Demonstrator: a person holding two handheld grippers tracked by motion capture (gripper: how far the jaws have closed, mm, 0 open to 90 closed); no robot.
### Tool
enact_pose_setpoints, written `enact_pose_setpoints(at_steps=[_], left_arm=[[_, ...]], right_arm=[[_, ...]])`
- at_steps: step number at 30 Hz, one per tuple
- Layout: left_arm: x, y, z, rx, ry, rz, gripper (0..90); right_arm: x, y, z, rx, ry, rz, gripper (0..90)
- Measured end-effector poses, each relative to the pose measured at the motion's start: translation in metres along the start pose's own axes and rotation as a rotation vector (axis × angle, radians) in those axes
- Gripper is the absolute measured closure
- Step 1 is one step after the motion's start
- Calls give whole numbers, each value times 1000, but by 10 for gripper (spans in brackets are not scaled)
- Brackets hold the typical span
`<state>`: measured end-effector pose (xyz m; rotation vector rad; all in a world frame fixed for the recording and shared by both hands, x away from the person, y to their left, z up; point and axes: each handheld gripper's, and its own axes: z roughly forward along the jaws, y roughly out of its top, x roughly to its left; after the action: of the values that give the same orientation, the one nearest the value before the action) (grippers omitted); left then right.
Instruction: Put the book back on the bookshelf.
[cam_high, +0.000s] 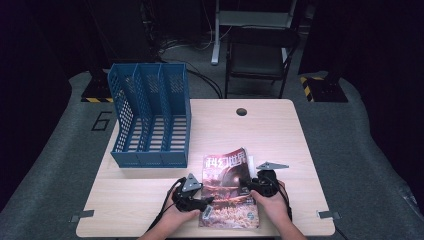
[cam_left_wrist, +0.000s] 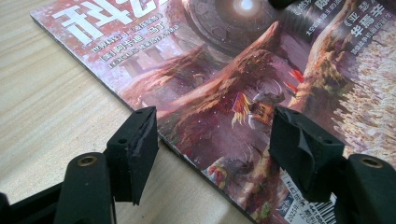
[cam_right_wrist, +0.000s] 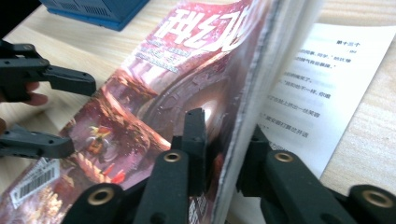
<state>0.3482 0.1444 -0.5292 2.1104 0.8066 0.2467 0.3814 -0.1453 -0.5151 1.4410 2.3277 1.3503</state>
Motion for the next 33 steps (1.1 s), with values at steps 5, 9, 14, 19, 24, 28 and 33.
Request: enact_pose_setpoints(at_steps=[5,9,14,19,24,28,33], left_arm=[[0,0,0,1,-1,-2,325],[1,0,0,1,-4,-2,325],[3,1,0,10,-1,5,304],[8,3,0,19,21,-22,245],[12,5,0,15,7,-43,167],[14,6,1,16,-33,-52,142],[17,7,3,13,-61,-72,127]], right_arm=[[3,0,-2,-26,0,-22,818],[7,1,-5,-53,6,-27,843],[9,2,-9,-79,38,-4,856],[12,4,-12,-105,55,-6,859],[9,3,-14,-127,124,47,862],[8,3,-18,-152,180,91,862],[6,2,-20,-180,216,80,862]])
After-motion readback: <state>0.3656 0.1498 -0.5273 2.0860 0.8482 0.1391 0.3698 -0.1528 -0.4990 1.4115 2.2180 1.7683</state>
